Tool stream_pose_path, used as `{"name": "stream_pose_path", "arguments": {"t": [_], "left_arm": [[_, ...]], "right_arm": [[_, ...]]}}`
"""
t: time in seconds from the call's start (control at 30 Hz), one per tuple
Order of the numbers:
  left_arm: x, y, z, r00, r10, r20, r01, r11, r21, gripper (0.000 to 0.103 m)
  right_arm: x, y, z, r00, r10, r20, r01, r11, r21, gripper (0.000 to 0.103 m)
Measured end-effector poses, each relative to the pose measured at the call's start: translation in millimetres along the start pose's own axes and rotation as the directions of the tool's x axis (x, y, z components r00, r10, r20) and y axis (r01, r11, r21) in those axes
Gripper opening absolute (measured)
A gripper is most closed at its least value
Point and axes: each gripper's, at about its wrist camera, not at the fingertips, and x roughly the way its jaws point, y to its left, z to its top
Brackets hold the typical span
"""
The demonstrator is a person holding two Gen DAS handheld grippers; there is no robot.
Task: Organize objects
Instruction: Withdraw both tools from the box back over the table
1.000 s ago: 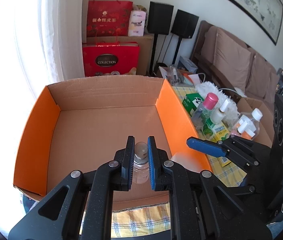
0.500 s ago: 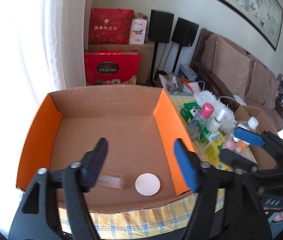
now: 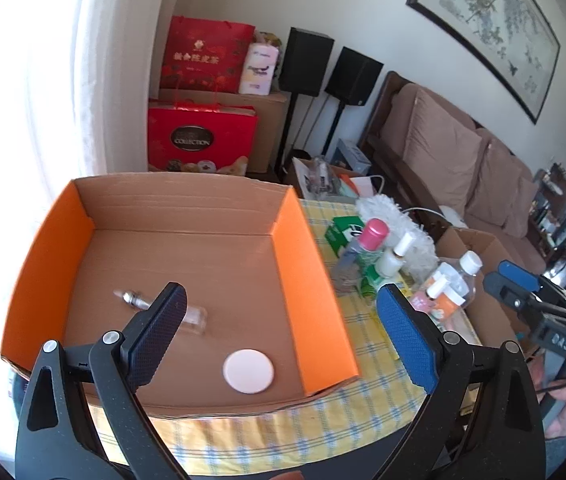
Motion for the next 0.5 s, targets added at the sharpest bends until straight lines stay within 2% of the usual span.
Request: {"name": "stream_pose_path", "arguments": {"t": [0.2, 0.5], "left_arm": [[12.9, -23.5, -5.5, 0.999, -0.047, -0.025, 0.047, 0.999, 0.017, 0.095], [34.1, -73.7, -21.0, 0.997, -0.046, -0.053, 0.053, 0.991, 0.120, 0.095]], "right_arm": [[-7.7, -25.4, -3.7, 0.998, -0.064, 0.005, 0.064, 0.997, 0.037, 0.082], [-9.4, -43.1, -12.9, 0.997, -0.083, -0.006, 0.083, 0.995, 0.063, 0.082]]}}
